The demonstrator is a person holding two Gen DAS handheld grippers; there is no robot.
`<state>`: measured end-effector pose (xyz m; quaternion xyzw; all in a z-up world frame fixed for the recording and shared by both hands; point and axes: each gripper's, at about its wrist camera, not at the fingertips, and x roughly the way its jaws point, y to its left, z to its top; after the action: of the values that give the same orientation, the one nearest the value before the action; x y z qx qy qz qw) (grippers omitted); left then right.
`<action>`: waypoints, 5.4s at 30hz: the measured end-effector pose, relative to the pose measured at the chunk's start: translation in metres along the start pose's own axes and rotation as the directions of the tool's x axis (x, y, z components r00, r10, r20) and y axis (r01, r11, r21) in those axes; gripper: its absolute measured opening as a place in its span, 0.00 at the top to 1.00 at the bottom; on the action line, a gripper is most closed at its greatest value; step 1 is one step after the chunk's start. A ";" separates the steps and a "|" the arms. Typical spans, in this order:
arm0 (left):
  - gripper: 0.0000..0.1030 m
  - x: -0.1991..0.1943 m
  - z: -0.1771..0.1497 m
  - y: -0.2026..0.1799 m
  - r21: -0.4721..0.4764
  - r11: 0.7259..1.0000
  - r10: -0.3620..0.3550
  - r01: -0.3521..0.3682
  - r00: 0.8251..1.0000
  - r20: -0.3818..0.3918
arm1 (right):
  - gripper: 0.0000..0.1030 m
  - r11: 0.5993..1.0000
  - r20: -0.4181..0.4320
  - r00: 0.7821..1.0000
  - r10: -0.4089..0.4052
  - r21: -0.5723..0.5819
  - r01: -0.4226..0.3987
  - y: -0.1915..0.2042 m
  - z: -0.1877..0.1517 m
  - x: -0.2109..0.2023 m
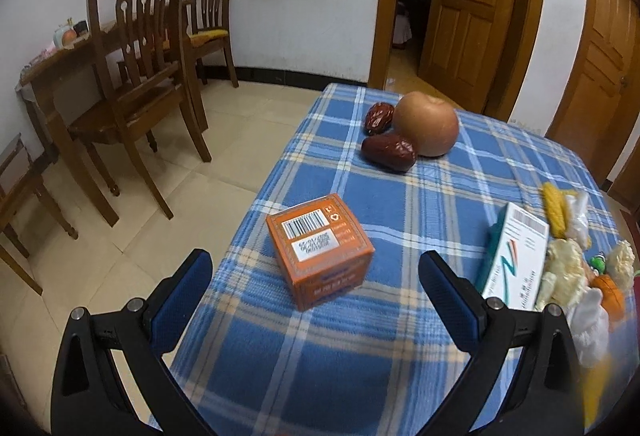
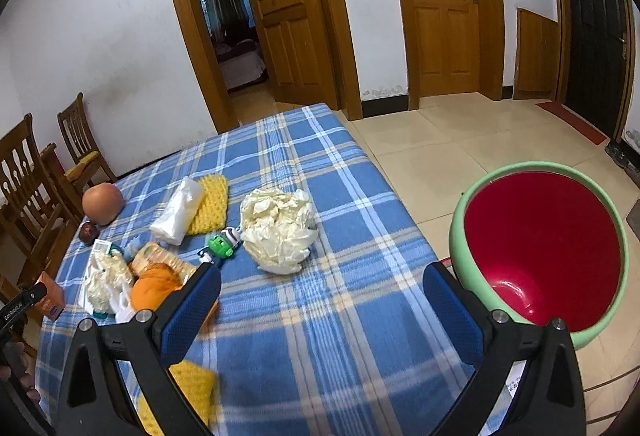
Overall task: Collect trash
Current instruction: 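Reach the left tool to the orange box while the right tool grasps crumpled paper, then carry the orange box and crumpled paper over the bucket and release both, then move both open tools back over the table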
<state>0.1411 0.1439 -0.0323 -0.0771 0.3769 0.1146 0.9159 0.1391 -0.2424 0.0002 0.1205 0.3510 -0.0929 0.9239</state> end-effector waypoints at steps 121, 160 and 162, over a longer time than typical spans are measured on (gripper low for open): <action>0.55 -0.103 -0.120 -0.464 0.489 0.504 -0.594 0.712 0.697 -0.402 | 0.49 0.927 0.036 0.988 -0.153 0.351 0.131 -0.241 -0.026 -0.069; 0.35 -0.132 -0.068 -0.334 0.402 0.676 -0.583 0.618 0.781 -0.222 | 0.19 0.957 0.102 0.991 -0.083 0.286 0.051 -0.178 -0.021 -0.102; 0.35 -0.133 -0.066 -0.323 0.399 0.688 -0.576 0.607 0.790 -0.209 | 0.19 0.961 0.103 0.992 -0.071 0.275 0.040 -0.169 -0.021 -0.103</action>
<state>0.0914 -0.2022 0.0332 0.0135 0.3779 -0.2788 0.8828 0.0066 -0.3887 0.0278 0.2313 0.2857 -0.1727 0.9138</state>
